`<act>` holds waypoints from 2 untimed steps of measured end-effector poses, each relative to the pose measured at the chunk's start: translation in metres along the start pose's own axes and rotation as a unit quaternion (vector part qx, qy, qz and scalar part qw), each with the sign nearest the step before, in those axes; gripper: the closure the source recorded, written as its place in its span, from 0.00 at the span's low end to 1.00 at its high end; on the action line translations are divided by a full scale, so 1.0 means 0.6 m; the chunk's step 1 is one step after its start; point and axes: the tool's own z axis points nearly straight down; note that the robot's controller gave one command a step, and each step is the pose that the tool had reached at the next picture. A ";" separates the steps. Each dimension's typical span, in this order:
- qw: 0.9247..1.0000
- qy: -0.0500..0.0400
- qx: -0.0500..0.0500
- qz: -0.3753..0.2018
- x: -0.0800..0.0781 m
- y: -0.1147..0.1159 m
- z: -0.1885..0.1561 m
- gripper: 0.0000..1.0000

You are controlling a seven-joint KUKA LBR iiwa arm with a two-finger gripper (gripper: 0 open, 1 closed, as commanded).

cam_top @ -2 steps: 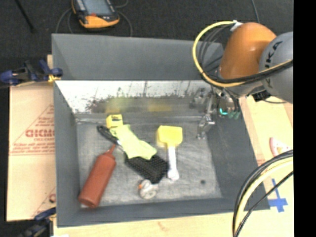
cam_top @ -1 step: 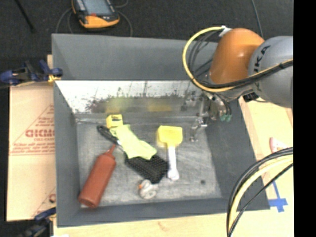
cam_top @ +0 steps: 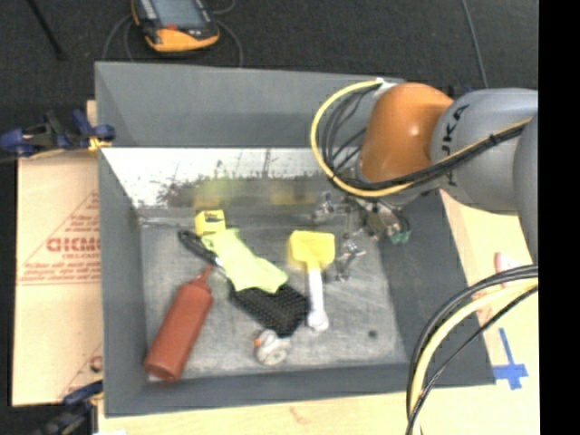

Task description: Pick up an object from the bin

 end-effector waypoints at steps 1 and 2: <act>0.999 0.001 -0.001 -0.042 -0.007 0.064 0.019 0.00; 0.939 -0.003 0.002 -0.343 -0.029 0.105 0.034 1.00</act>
Offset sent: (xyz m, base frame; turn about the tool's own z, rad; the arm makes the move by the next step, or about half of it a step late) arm -0.0062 0.0690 -0.0260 -0.7042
